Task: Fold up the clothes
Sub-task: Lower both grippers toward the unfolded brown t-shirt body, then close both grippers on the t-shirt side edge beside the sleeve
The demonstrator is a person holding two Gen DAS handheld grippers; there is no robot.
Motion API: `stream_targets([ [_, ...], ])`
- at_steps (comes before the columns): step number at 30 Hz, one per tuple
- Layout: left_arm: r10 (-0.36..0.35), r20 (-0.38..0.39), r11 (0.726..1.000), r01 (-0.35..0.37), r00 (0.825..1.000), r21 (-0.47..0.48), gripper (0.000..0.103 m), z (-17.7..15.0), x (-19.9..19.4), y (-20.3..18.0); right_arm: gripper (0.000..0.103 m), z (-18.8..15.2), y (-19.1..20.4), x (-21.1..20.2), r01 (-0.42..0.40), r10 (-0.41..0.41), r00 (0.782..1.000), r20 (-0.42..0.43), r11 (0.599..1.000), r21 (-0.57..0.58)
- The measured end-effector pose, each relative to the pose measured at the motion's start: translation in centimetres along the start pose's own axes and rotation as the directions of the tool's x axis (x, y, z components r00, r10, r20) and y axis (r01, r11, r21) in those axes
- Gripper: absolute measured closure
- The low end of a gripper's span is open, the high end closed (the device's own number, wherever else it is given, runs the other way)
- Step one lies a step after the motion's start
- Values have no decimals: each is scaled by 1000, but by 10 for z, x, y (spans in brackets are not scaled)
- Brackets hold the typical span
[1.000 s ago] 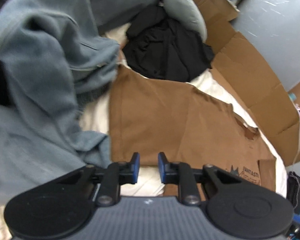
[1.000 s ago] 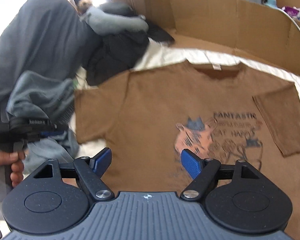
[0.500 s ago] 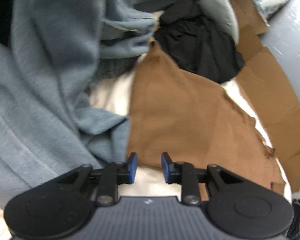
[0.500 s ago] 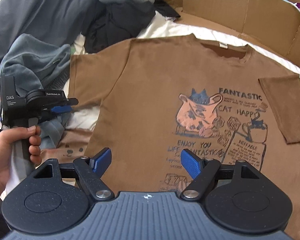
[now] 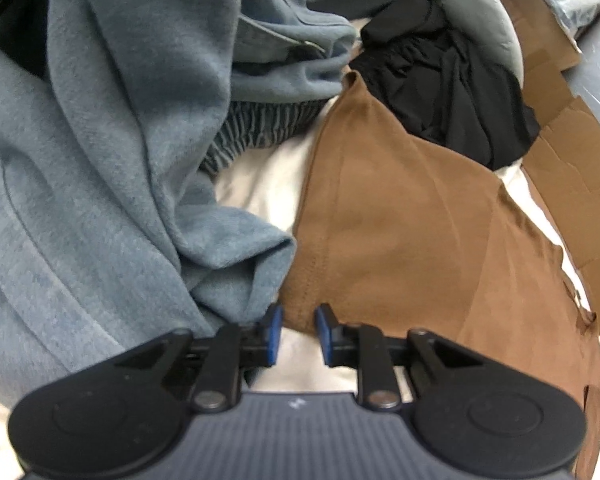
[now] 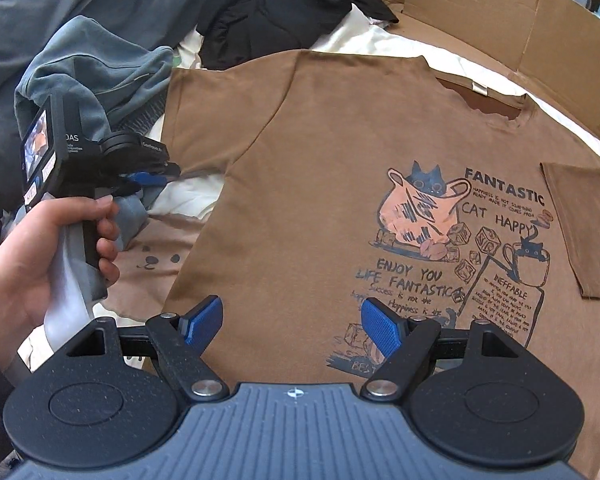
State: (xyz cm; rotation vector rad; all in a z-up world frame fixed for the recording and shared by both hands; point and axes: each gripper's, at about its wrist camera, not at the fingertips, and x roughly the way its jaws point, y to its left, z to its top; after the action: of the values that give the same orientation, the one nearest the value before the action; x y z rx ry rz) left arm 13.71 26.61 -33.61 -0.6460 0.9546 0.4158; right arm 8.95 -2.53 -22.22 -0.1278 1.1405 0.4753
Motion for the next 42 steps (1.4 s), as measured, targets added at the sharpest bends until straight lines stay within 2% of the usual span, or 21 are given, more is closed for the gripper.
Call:
stream_targets([
  [2,-14,-9,1000,13,1000,-17,76,0,-2,-1,21,1,0,0,-2,2,1000,2,1000,2],
  [3,-26,-16,999,25,1000,-25,65,1,-3,-2,21,1,0,1,-3,3,1000,2,1000,3],
  [4,-41,-22,999,40,999,-35,49,1,-5,-4,21,0,0,2,-4,4,1000,1,1000,4],
  [5,-68,-22,997,67,997,-47,40,0,-7,-7,21,0,0,3,-5,5,1000,-1,1000,4],
  [6,-82,-18,995,81,996,-53,26,-2,-10,-10,21,0,0,4,-6,6,1000,-3,1000,4],
  [7,-76,-7,996,75,997,-54,19,-5,-11,-14,21,0,1,5,-7,7,1000,-4,1000,3],
  [9,-64,13,996,64,998,-58,18,-10,-13,-22,21,0,1,6,-8,8,1000,-4,1000,-4],
  [11,-61,28,992,63,998,-105,18,-15,-12,-21,21,0,2,5,-8,8,1000,-1,1000,-17],
  [13,-94,32,975,99,995,-200,19,-20,-10,-12,21,-1,1,4,-6,6,1000,2,1000,-27],
  [16,-143,92,947,163,986,-277,18,-25,-5,1,21,-1,-2,5,-4,3,1000,-2,1000,-16],
  [21,-170,156,935,210,973,-286,16,-26,2,3,21,1,-1,7,-17,17,1000,5,999,27],
  [25,-208,201,918,262,957,-297,6,-27,5,6,21,4,4,7,-52,52,999,15,998,17],
  [30,-234,233,908,298,944,-296,7,-29,6,9,21,1,-2,8,-42,42,999,3,998,43],
  [33,-218,251,897,295,943,-330,20,-31,3,14,21,1,-8,9,-56,57,998,-8,994,92],
  [38,-277,258,839,364,926,-405,42,-29,-2,31,21,2,-14,10,-63,64,998,-6,991,118],
  [40,-275,259,834,364,926,-416,54,-29,-2,35,21,1,-15,11,-61,62,998,-9,991,122],
  [42,-273,258,834,362,927,-416,59,-31,-3,37,21,1,-14,12,-60,62,998,-10,991,119],
])
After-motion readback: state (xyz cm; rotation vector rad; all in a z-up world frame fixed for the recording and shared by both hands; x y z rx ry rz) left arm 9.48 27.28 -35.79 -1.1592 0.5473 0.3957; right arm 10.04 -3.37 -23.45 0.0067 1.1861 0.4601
